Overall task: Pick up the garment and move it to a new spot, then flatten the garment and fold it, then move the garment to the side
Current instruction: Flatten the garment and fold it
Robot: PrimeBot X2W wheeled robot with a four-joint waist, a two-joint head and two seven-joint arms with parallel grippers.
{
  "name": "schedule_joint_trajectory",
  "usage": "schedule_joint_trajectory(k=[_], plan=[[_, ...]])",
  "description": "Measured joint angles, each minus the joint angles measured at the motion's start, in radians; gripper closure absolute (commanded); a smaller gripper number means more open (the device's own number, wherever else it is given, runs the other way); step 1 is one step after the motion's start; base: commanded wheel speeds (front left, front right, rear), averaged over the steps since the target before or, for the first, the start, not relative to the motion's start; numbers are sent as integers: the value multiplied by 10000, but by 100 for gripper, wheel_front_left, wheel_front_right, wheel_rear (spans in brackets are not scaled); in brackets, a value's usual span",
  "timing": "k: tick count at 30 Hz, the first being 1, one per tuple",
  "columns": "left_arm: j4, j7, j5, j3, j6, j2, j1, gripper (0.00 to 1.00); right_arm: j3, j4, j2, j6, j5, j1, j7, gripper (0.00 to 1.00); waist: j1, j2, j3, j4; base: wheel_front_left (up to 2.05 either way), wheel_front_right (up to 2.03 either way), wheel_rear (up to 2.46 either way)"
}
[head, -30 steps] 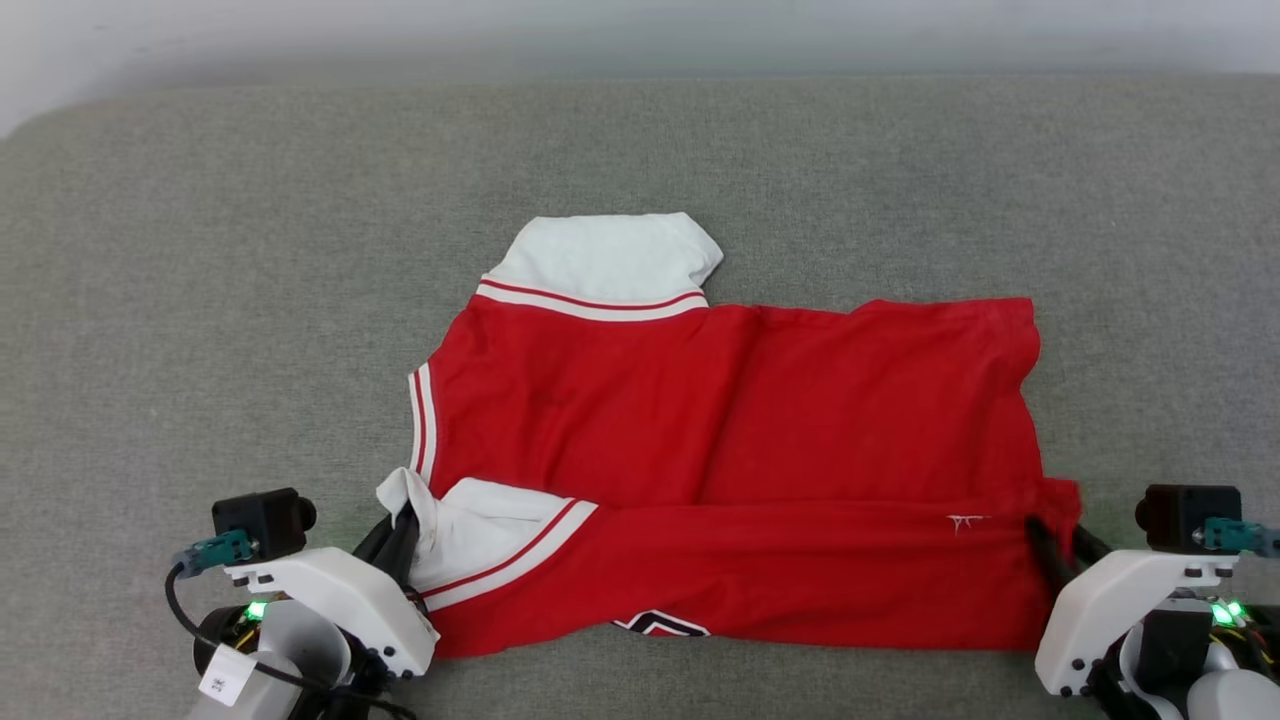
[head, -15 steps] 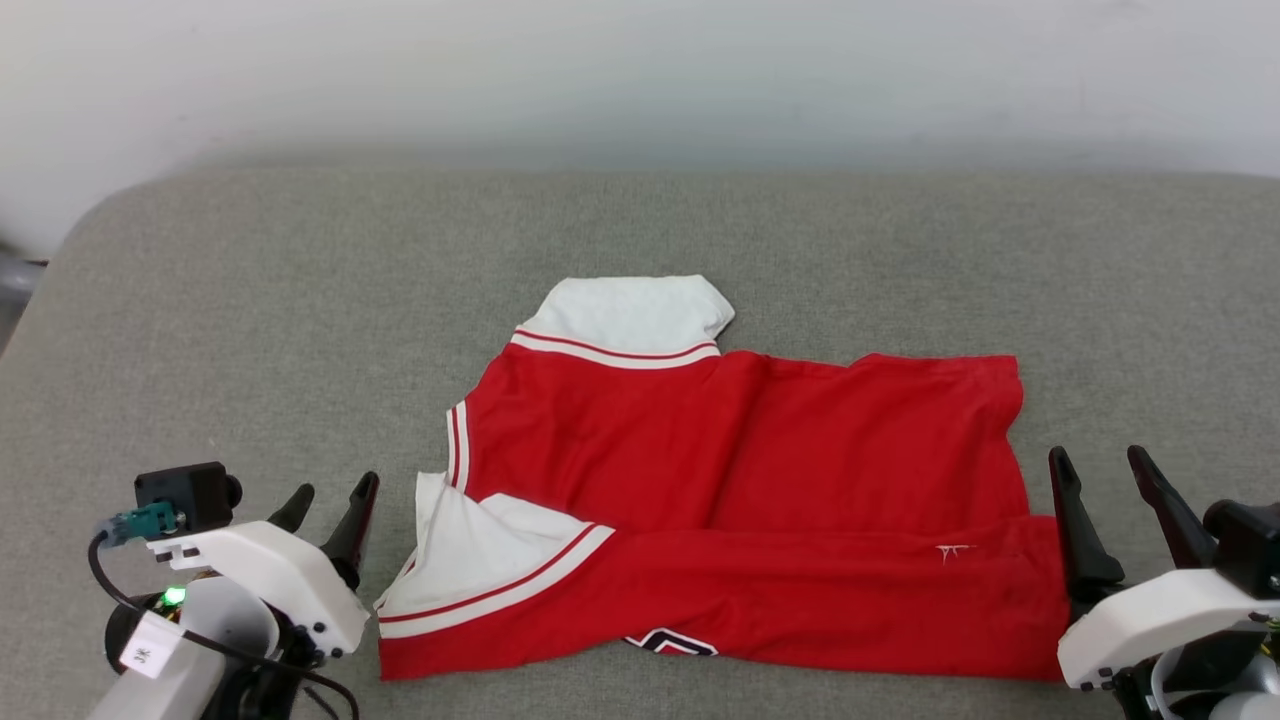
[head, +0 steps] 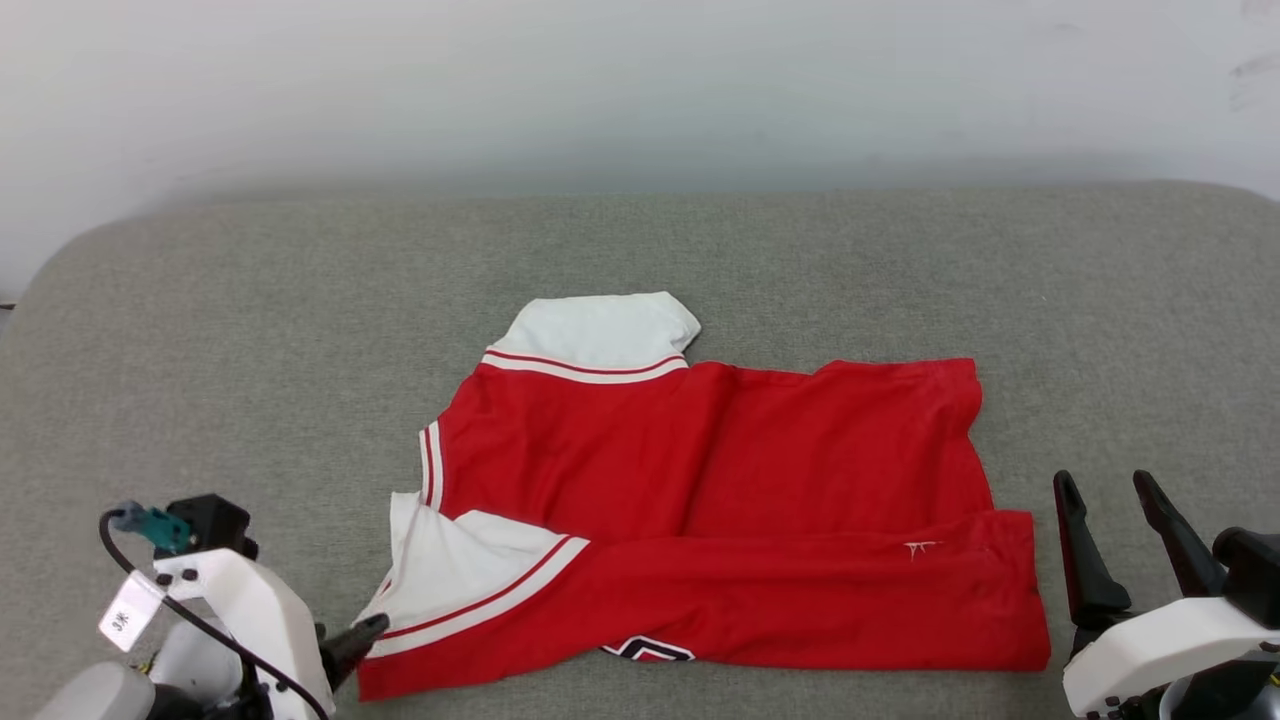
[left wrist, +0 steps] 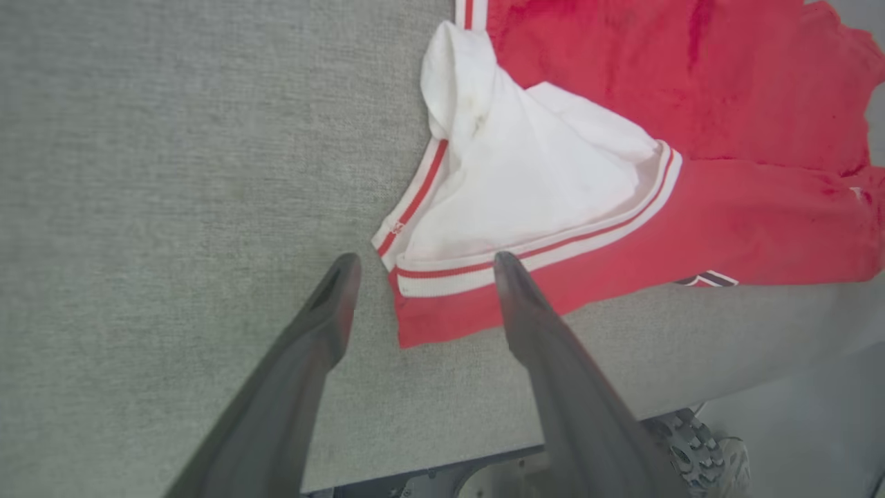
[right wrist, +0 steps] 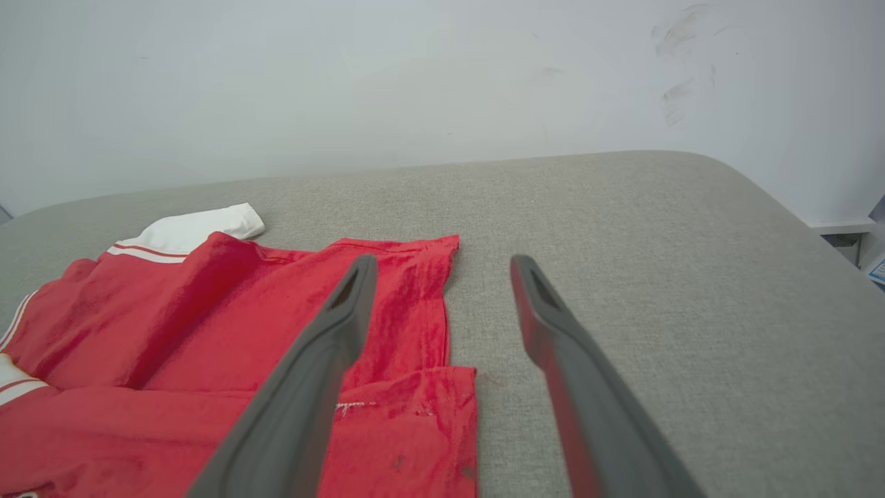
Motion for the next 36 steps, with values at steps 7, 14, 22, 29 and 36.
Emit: schedule_joint_trajectory(k=[7,14,22,29,36], plan=[[688,247,-282,-293,115,-426,264,0,63,56,12,0,318,-34,105,0,0,0,402,-206,0,0,0],[1751,178,-462,-510,-516,-1060,-38,60,-125,134,15,0,397,-59,422,0,0,0,620,-252,0,0,0],[2541,-405,-307,-600,-1120,-1496,-282,100,-717,150,19,-2,849,-25,1910,0,1,0,430,-111,0,0,0],[2314,-993,-19,-477,-1312,-1294,-255,100,-729,347,-468,-2,1298,337,5147,0,1,0,12,44,0,0,0],[1277,-1137,265,-401,-1005,-918,-113,100,-130,554,-786,-2,1459,230,6652,0,1,0,-41,237,0,0,0]])
